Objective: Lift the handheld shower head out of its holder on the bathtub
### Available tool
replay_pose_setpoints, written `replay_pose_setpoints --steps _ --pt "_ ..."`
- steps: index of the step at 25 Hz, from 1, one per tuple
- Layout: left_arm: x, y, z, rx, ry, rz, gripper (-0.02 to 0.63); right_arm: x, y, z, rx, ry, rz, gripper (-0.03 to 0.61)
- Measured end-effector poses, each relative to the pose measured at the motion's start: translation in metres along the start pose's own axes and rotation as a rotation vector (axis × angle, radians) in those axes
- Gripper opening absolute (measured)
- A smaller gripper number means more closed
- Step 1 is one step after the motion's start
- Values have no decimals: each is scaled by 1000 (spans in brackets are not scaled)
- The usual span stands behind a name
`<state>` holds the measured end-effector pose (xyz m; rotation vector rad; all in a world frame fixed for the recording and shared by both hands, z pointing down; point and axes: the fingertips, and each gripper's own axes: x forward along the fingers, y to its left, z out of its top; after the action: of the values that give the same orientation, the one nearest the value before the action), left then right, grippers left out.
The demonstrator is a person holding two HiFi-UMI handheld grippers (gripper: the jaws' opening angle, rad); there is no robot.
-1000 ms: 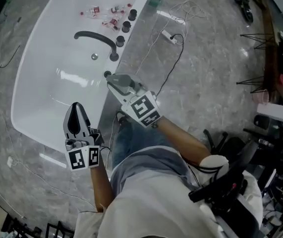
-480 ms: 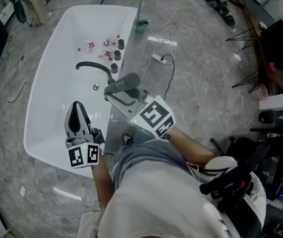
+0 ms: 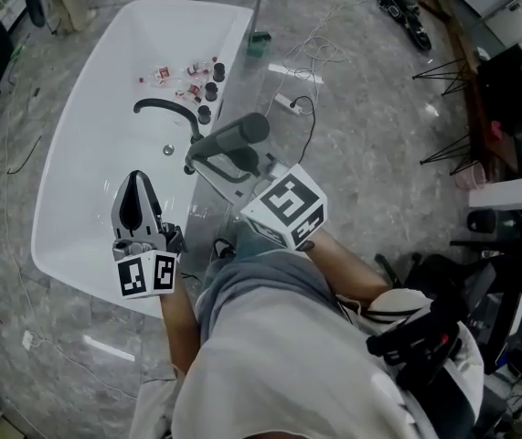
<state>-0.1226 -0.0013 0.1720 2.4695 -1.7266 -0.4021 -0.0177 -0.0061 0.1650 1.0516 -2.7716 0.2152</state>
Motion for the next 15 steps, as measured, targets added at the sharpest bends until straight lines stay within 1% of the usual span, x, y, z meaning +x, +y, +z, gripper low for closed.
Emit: replay_pose_setpoints --steps 3,12,15 --pt "2 -1 -6 -2 15 -5 18 2 -1 -4 7 5 5 126" --pt "-15 -12 -3 -8 22 -18 18 -13 14 -6 -20 23 2 125" --pt "-16 -12 -6 -10 48 -8 18 -17 15 -6 -18 22 -5 126"
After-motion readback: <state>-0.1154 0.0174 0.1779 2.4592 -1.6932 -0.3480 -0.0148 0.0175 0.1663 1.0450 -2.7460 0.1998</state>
